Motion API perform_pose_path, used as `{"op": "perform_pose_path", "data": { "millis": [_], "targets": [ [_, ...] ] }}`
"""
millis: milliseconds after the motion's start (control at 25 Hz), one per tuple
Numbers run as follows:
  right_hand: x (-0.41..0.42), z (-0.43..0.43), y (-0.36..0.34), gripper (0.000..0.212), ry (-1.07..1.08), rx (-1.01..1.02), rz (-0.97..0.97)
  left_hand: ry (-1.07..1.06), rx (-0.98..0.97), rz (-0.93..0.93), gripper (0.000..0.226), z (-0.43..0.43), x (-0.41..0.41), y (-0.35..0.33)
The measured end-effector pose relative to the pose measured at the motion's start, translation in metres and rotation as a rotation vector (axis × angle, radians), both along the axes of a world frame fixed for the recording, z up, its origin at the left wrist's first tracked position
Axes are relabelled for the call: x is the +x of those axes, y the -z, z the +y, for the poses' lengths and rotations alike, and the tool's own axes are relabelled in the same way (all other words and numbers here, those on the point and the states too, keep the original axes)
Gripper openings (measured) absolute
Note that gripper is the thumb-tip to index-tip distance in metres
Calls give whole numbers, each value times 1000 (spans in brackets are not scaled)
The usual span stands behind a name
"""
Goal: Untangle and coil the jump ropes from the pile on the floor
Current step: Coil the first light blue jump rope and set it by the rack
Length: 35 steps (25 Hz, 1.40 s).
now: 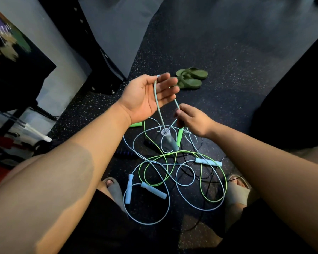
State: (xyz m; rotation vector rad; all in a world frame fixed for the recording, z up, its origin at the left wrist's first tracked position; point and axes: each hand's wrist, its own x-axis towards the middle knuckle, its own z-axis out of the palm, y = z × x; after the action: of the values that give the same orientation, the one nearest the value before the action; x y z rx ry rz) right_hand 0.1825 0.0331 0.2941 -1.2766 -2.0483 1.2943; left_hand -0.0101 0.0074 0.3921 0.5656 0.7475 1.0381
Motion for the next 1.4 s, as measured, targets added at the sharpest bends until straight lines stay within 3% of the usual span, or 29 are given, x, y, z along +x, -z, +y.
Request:
{"op": "perform_pose_path", "data": {
  "millis": [240,400,600,680,840,960,1200,1400],
  "targets": [
    [-16,-4,-15,28,-267,418,-233,-137,91,120,32,15,-1,17],
    [-21,-2,-28,27,-332,610,-223,-183,142,453,29,15,5,26],
    [-15,3,-45,26,-266,647,-134,-17,235,939,34,10,6,35],
    [-7,8,-52,21,-189,625,-89,54,201,1036,37,6,4,32],
    [5,18,-58,24,-155,598,-42,348,82,833,38,-8,12,20],
    [7,17,-53,26,-134,570,-28,413,39,691,38,-7,8,17],
    [16,13,-37,35,52,316,-49,253,12,313,37,-7,9,6],
    [5,6,-13,30,-27,72,-95,-4,14,-59,34,-2,5,-2]
  ]
}}
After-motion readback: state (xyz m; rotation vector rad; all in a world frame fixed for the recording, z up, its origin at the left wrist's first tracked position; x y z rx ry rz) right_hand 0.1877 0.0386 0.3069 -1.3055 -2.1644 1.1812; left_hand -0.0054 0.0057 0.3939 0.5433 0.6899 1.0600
